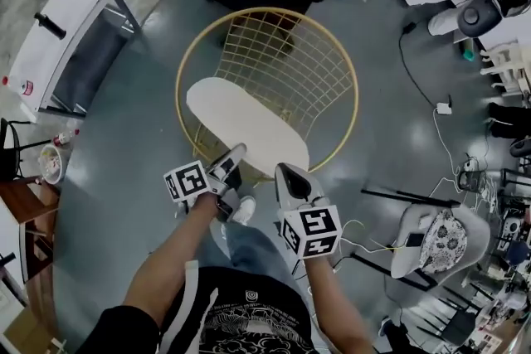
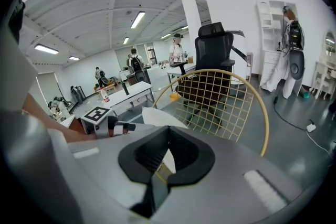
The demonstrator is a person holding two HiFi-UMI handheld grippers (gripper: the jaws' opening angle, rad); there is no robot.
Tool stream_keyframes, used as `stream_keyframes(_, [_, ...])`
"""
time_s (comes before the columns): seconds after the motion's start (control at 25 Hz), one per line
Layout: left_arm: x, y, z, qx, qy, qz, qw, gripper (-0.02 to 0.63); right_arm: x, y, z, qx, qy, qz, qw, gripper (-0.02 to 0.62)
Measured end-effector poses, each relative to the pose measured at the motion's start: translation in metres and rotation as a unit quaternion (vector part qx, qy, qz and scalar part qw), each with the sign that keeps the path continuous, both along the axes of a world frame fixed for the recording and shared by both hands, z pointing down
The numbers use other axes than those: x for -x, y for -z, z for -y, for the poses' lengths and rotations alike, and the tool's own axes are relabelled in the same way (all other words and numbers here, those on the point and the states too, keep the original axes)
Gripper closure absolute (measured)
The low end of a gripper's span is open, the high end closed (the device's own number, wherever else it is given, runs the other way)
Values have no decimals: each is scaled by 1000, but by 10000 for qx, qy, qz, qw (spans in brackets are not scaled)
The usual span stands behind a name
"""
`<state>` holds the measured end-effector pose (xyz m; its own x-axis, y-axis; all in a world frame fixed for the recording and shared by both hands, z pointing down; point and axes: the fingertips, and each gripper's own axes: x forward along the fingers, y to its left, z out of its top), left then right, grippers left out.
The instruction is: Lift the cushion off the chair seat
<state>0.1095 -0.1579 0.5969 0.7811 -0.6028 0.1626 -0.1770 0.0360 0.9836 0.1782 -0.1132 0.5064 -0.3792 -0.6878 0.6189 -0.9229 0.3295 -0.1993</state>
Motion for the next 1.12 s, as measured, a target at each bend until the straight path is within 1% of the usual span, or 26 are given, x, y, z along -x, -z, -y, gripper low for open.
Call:
stream_keyframes(0.24, [-8,36,-2,-184,-332,49,9993,579,-10,22,-3,-193,-370,58,9991,596])
stream_keyframes(0.36, [-13,67,-4,-310,-420,-313,9981,580,-9,35,-4,-289,-532,119,9981,596])
stream_keyframes(0.4, [-5,72,-2,-359,-487,-218,9979,580,-2,39,-2,-317,-579,137,9977,596])
stream_keyframes(0.44, [9,71,2,-397,-570,2,9976,580,8,43,3,-355,-623,148,9973,596])
stream_keyframes(0.48, [22,72,6,-409,-619,86,9972,580,20,47,9,-402,-664,147,9969,596])
stream_keyframes(0.52, [30,79,10,-406,-623,-26,9972,580,29,51,15,-451,-701,141,9964,596])
stream_keyframes(0.56, [30,92,12,-398,-590,-260,9971,580,33,56,17,-500,-736,140,9959,597])
stream_keyframes(0.6, [25,107,11,-393,-538,-513,9965,580,32,62,16,-550,-774,152,9954,597])
stream_keyframes(0.64, [17,121,7,-413,-495,-667,9957,580,26,68,12,-608,-816,177,9946,596])
stream_keyframes(0.68, [11,132,5,-469,-473,-705,9953,578,19,74,8,-672,-863,206,9938,597])
stream_keyframes(0.72, [9,140,4,-546,-468,-670,9952,579,16,80,6,-736,-909,232,9929,595])
stream_keyframes(0.84, [21,155,11,-853,-525,-363,9943,578,23,94,10,-889,-1020,262,9905,596])
stream_keyframes(0.88, [22,161,11,-942,-532,-316,9936,579,24,98,9,-934,-1055,272,9896,595])
stream_keyframes(1.0, [15,182,4,-1100,-499,-370,9920,578,18,111,3,-1100,-1154,350,9866,597])
stream_keyframes(1.12, [15,196,0,-1289,-486,-202,9903,579,17,121,-2,-1249,-1170,379,9845,597])
